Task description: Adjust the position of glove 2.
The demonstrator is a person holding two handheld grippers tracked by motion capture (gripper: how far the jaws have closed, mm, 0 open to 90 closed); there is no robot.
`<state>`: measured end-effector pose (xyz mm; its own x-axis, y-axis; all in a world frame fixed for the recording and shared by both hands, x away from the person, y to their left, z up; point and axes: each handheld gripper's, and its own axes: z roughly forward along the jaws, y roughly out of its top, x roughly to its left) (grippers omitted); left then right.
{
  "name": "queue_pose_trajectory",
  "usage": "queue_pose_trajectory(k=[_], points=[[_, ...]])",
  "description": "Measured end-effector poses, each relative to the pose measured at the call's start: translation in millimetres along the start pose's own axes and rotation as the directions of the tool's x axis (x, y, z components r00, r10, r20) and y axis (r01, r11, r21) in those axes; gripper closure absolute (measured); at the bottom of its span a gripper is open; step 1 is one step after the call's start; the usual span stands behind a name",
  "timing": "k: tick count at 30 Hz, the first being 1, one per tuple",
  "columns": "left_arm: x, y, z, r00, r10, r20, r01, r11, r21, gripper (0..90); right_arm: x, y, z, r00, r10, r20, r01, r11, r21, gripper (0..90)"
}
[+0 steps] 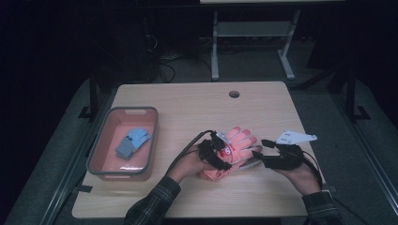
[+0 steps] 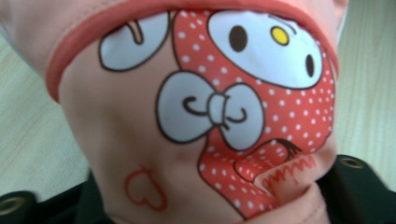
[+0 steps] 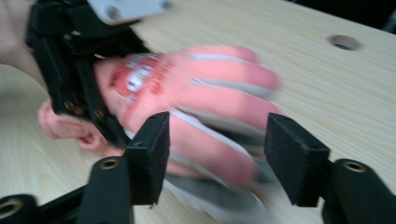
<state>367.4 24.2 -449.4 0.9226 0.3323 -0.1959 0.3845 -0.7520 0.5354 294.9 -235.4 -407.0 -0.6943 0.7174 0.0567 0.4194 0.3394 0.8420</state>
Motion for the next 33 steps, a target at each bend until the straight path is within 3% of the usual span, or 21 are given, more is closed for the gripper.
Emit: queue_pose_trajectory(k=[4,9,17,22,26,33], points=[[2.4,-1.1,-5.6,0.9998,-0.013,0.017,0.013,0.9999,-0.005,50.8,-8.6,-17.2,-8.4,0.9990,0.032,0.031,-0.033,0.999,0.031,33.6],[3.6,-4.1,-14.3,0.9972,-0.046,0.059,0.048,0.9985,-0.028,55.8,-13.6,-37.8,-3.9,0.9964,0.051,0.068,-0.058,0.993,0.101,30.8],[10.2,-8.0,-31.1,0.9956,-0.077,0.053,0.079,0.9957,-0.047,57.3,-16.9,-47.3,8.1,0.9940,0.062,0.091,-0.076,0.984,0.164,24.9],[11.1,-7.6,-50.6,0.9945,-0.095,0.045,0.098,0.9917,-0.083,57.3,-18.6,-54.4,18.4,0.9929,0.068,0.097,-0.087,0.974,0.207,18.1],[11.5,-7.1,-65.6,0.9948,-0.096,0.034,0.099,0.9901,-0.099,57.2,-18.1,-58.0,23.5,0.9933,0.054,0.102,-0.075,0.973,0.219,14.4],[12.0,-10.2,-87.8,0.9914,-0.130,0.017,0.131,0.9810,-0.143,57.0,-16.8,-59.8,28.0,0.9931,0.033,0.112,-0.059,0.969,0.238,13.8]])
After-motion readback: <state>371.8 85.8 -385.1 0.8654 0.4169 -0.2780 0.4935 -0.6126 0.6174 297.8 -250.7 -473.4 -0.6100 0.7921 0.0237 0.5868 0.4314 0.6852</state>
